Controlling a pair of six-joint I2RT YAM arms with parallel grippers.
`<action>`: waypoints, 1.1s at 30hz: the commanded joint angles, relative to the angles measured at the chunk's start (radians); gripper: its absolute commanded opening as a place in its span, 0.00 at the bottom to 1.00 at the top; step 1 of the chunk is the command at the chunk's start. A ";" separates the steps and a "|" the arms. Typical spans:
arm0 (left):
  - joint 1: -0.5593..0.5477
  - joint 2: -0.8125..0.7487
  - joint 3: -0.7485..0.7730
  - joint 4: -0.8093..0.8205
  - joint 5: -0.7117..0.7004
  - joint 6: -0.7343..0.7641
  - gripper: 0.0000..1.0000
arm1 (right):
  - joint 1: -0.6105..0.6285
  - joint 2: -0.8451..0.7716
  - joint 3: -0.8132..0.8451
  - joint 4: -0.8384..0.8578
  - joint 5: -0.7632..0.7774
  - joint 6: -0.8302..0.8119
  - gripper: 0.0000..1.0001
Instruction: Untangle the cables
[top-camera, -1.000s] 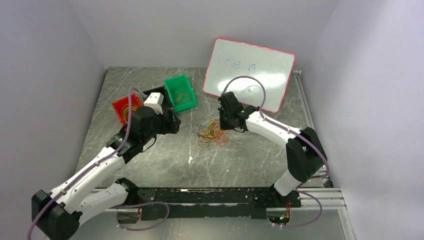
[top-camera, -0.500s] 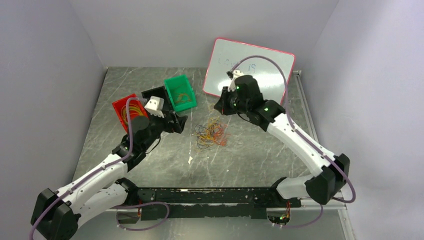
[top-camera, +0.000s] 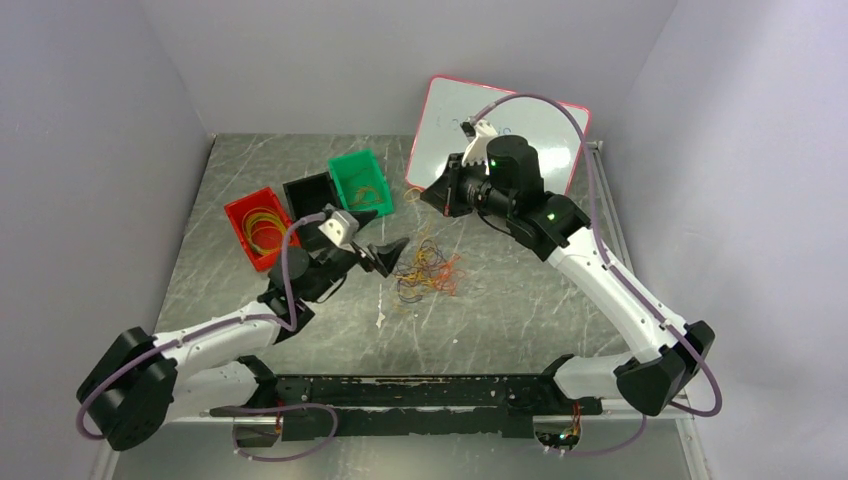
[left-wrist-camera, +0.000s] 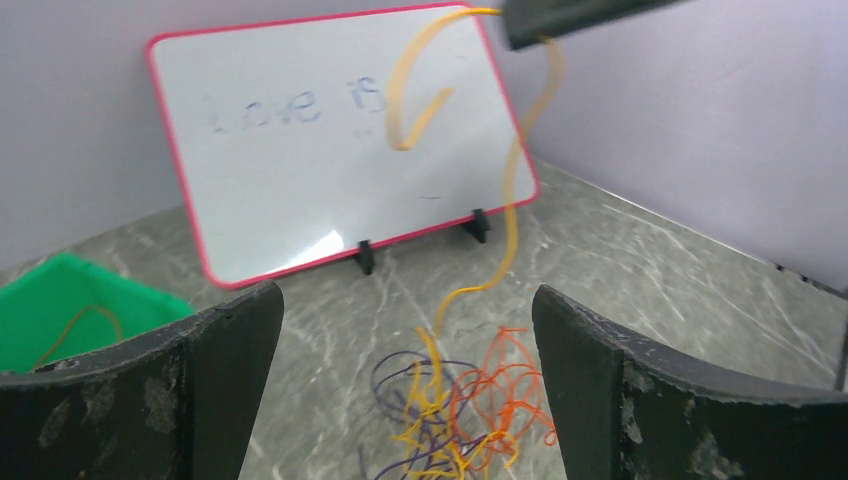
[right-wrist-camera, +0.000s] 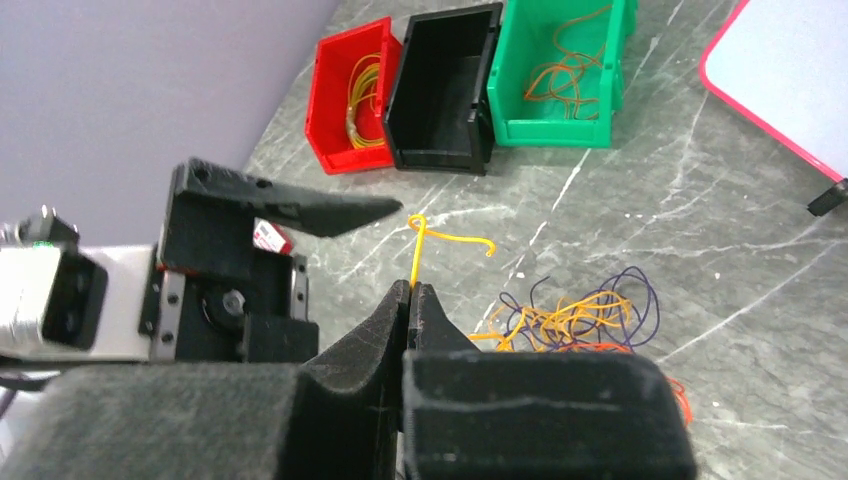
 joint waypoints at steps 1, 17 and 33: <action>-0.056 0.040 0.011 0.191 0.129 0.095 1.00 | 0.002 0.011 0.022 0.073 -0.021 0.046 0.00; -0.125 0.367 0.131 0.329 0.026 0.180 0.82 | 0.004 0.003 0.045 0.114 -0.126 0.082 0.00; -0.152 0.577 0.139 0.403 0.147 0.060 0.21 | 0.003 0.132 0.636 0.003 -0.036 -0.045 0.00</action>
